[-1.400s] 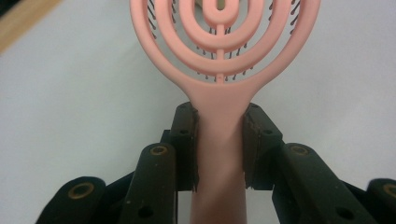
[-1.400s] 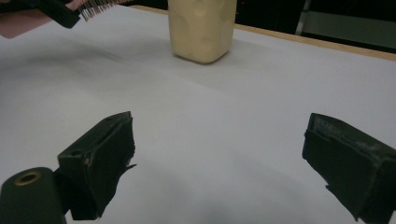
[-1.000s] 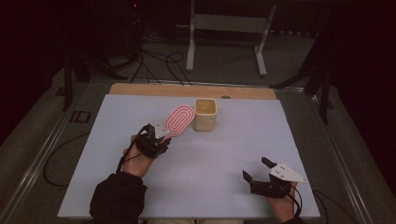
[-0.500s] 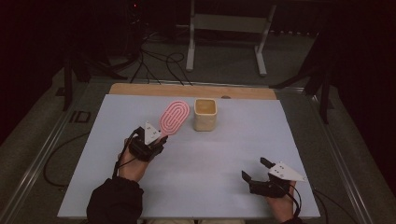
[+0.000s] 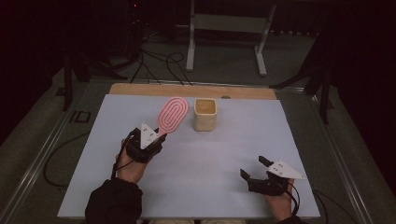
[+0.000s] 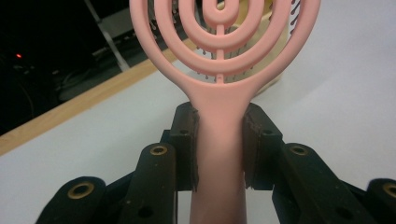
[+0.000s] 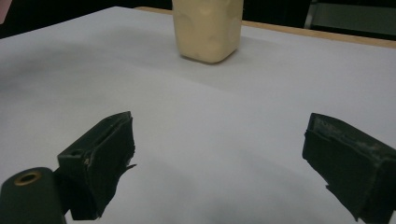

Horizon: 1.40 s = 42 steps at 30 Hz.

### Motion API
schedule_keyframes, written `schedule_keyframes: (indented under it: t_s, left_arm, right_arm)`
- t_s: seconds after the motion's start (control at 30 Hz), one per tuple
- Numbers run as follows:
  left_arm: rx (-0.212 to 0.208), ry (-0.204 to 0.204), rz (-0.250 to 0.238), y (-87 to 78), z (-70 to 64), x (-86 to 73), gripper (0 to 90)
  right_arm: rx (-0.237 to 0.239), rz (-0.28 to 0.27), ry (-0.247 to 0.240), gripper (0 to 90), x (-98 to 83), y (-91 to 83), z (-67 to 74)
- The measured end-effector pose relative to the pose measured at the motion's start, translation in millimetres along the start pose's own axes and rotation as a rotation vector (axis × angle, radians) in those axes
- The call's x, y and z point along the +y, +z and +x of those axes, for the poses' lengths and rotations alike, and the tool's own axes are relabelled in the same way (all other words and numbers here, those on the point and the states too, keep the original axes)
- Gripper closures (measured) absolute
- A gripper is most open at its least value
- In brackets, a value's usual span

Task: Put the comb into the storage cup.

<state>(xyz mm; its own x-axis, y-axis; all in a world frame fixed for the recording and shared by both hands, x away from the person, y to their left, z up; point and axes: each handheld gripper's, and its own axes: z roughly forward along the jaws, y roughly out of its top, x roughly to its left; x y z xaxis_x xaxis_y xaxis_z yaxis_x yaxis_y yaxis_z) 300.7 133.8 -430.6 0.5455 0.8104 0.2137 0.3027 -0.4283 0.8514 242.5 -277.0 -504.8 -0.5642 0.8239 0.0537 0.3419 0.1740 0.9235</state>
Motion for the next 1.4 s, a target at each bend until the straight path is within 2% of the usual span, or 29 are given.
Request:
schedule_keyframes:
  t_s: [0.13, 0.3, 0.5, 0.6, 0.8, 0.93, 1.07, 1.2, 1.33, 1.4]
  left_arm:
    - [0.001, -0.002, -0.016, -1.2, -1.2, 0.0, 69.9]
    - [0.02, 0.022, -0.034, -0.5, -9.6, 0.6, 69.9]
    - [0.022, 0.028, -0.045, -0.6, -12.7, 2.3, 69.9]
    - [0.018, 0.028, -0.055, -2.1, -13.1, 3.6, 69.9]
    - [0.027, 0.041, -0.095, -6.9, -17.0, 7.2, 69.9]
    - [0.027, 0.047, -0.1, -7.3, -18.7, 7.7, 69.9]
    - [0.028, 0.052, -0.115, -5.8, -22.0, 6.8, 69.9]
    - [0.029, 0.065, -0.115, -4.1, -26.5, 6.8, 69.9]
    - [0.028, 0.072, -0.114, -3.6, -28.8, 7.0, 69.9]
    - [0.028, 0.073, -0.116, -3.3, -29.6, 7.3, 69.8]
  right_arm:
    - [-0.017, -0.01, 0.008, 8.8, 0.6, -1.7, 1.0]
    - [-0.031, -0.022, 0.035, 8.1, 2.5, -3.1, 0.6]
    - [-0.02, -0.004, 0.053, 7.5, 5.3, 1.0, -0.9]
    - [-0.002, 0.005, 0.073, 7.4, 8.7, 2.1, -2.1]
    - [0.021, 0.006, 0.077, 7.5, 19.4, 4.0, -2.4]
    - [0.04, -0.002, 0.083, 7.5, 28.2, 8.7, -1.2]
    - [0.074, 0.009, 0.048, 7.6, 37.7, 19.6, 6.3]
    - [0.102, 0.008, 0.046, 7.6, 44.4, 26.0, 12.6]
    - [0.111, 0.004, 0.047, 7.6, 48.4, 28.6, 14.5]
    - [0.128, -0.002, 0.05, 7.6, 57.6, 32.8, 17.2]
